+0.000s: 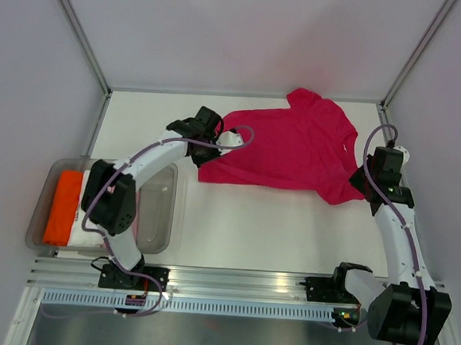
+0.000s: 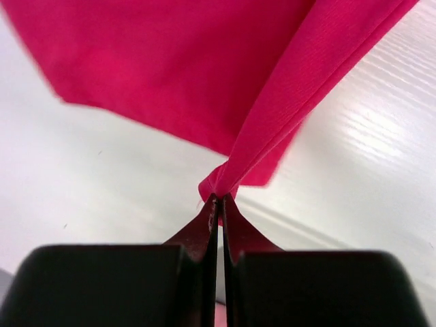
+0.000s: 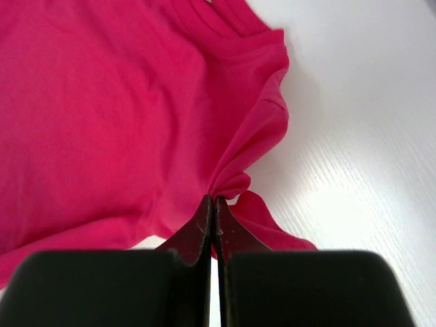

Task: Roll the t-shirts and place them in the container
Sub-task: Flatten the tshirt, then fold the tshirt

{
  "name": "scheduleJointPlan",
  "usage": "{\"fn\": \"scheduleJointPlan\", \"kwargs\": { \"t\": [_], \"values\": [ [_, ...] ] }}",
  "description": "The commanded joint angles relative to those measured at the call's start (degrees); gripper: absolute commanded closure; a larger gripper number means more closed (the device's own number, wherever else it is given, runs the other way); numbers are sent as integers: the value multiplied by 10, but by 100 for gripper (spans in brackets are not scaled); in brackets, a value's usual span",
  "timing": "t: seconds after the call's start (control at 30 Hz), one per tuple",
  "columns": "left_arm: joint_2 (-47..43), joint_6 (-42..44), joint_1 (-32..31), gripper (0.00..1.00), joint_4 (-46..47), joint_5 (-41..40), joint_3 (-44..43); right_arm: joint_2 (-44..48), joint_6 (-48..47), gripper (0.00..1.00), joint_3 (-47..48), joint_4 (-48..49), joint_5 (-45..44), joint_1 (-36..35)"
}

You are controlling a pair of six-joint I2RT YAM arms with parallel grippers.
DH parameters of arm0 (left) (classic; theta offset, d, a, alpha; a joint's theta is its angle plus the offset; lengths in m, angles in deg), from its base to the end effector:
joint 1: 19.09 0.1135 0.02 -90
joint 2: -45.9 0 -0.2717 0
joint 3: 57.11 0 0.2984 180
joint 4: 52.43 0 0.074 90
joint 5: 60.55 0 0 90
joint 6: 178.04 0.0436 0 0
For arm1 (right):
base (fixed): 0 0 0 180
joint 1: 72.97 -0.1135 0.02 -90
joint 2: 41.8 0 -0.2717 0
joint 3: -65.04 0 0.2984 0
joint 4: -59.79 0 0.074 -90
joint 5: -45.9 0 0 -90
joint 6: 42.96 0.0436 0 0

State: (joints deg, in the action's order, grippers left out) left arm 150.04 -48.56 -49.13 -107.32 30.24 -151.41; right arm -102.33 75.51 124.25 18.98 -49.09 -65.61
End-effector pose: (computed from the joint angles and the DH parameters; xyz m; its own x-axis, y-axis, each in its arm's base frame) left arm 0.3724 -0.2161 0.2196 -0.2827 0.8979 -0.3374 0.8880 0.3780 0.2618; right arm 0.2690 -0.0386 0.2644 -0.4935 0.5426 -0.6798 0.4856 0.8203 0.3022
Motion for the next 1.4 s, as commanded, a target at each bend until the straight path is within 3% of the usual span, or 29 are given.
{"fn": "scheduleJointPlan", "kwargs": {
  "t": [0.0,0.1,0.33,0.67,0.97,1.1,1.37],
  "values": [
    [-105,-34,6,98,7,25,56,45,-2,100,27,-48,-16,1],
    [-153,-37,6,98,7,32,147,66,5,100,7,-66,17,1],
    [-202,-56,5,98,5,67,235,127,50,100,-74,-81,62,1],
    [-213,-79,5,98,6,76,259,157,130,100,-188,-59,110,1],
    [-213,-87,5,98,26,76,262,194,157,100,-191,-74,34,1],
    [-185,-98,6,98,52,45,235,169,148,100,-190,-10,25,1],
    [-106,-144,44,98,87,3,145,-55,92,100,-91,102,40,1]
  ]
}}
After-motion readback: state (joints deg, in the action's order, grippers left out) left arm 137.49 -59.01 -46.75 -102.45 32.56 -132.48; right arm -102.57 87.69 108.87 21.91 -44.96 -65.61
